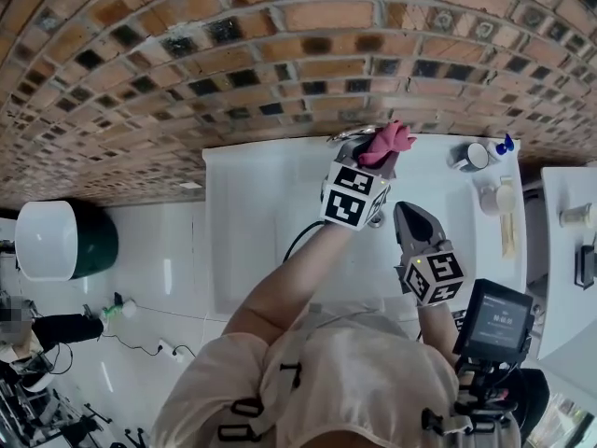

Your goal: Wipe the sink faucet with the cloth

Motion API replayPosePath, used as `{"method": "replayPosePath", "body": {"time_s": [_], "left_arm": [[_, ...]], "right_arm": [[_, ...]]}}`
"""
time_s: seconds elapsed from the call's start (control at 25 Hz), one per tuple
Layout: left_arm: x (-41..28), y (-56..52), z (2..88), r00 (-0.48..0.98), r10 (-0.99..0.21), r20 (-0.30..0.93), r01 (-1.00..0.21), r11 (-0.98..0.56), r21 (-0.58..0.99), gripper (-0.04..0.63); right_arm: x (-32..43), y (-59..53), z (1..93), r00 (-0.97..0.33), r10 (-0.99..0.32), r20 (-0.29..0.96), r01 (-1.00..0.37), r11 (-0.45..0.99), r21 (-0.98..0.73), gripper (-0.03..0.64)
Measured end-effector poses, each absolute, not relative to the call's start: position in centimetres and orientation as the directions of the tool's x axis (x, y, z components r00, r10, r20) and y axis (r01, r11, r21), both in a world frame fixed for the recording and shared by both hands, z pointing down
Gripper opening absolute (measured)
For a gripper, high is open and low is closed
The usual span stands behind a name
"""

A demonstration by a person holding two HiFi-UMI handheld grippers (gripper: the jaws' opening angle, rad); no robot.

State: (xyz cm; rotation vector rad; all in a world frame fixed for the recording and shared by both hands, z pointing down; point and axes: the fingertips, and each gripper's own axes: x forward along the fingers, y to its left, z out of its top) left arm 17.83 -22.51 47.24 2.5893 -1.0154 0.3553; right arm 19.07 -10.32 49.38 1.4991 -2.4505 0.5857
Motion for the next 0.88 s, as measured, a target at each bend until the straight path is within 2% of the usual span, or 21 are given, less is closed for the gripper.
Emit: {"method": "replayPosePath", "body": {"time_s": [0.2,0.36,0.68,0.88], "left_arm": [[18.9,-23.6,49.6,0.668,-0.642,0.376,-0.707,-0.705,0.051,0.129],[19.2,-24.0,51.6,0.646,-0.647,0.405,-0.700,-0.713,-0.022,0.129],[19.4,-23.5,57.7,0.635,-0.530,0.562,-0.658,-0.753,0.034,0.127],[18.7,-22.6,55.2,0.661,-0.557,0.503,-0.663,-0.747,0.044,0.127]], "right_arm": [[20.5,-10.4,49.6,-0.430,-0.817,0.384,-0.902,0.368,-0.227,-0.014],[21.4,-10.5,50.4,-0.414,-0.817,0.401,-0.909,0.347,-0.231,-0.014],[20.4,-10.8,50.9,-0.436,-0.800,0.412,-0.899,0.371,-0.231,-0.014],[20.3,-10.9,50.4,-0.436,-0.800,0.412,-0.900,0.377,-0.220,-0.014]]}}
